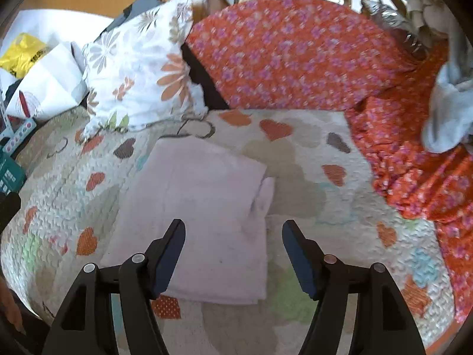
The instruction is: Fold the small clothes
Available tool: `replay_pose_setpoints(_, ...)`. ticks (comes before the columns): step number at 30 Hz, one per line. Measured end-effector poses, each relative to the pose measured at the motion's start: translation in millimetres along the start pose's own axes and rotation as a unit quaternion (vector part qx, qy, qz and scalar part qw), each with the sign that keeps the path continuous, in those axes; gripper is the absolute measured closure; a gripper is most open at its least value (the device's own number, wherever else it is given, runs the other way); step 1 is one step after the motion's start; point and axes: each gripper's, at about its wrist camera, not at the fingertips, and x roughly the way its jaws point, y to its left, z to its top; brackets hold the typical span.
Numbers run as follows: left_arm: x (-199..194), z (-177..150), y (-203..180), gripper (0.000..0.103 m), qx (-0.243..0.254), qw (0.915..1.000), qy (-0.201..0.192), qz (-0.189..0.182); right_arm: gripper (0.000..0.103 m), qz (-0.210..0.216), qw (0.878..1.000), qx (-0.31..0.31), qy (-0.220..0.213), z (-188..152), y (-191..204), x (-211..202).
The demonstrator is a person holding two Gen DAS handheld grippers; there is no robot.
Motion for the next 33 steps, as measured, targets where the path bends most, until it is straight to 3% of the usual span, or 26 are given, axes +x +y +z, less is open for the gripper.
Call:
replay_pose_setpoints(4,23.3,-12.1,-17.8,0.0,0.02,0.999,0.039,0.003,0.03,0.0,1.0,0.005,-0.001,-18.1,-2.8,19.8)
replay_pose_setpoints(7,39.0,-19.2,-26.9,0.0,0.029,0.9967,0.076,-0.003,0.03,0.009,0.999,0.011,0.038,-23.2,-8.1,35.5)
replay_pose_setpoints(9,46.3,-23.3,-29.8,0.0,0.029,0.9948,0.097,-0.004,0.03,0.016,0.999,0.016,0.033,-21.9,-12.7,34.3)
replay_pose_setpoints(16,62.9,-35.9,-32.0,0.0,0.031,0.9896,0.14,-0.006,0.03,0.022,0.999,0.013,0.048,-25.9,-10.5,39.8)
replay_pose_setpoints(33,60.0,-40.9,-22.5,0.0,0.028,0.9875,0.155,0.0,0.03,0.008,0.998,-0.012,0.059,-36.5,1.7,48.6)
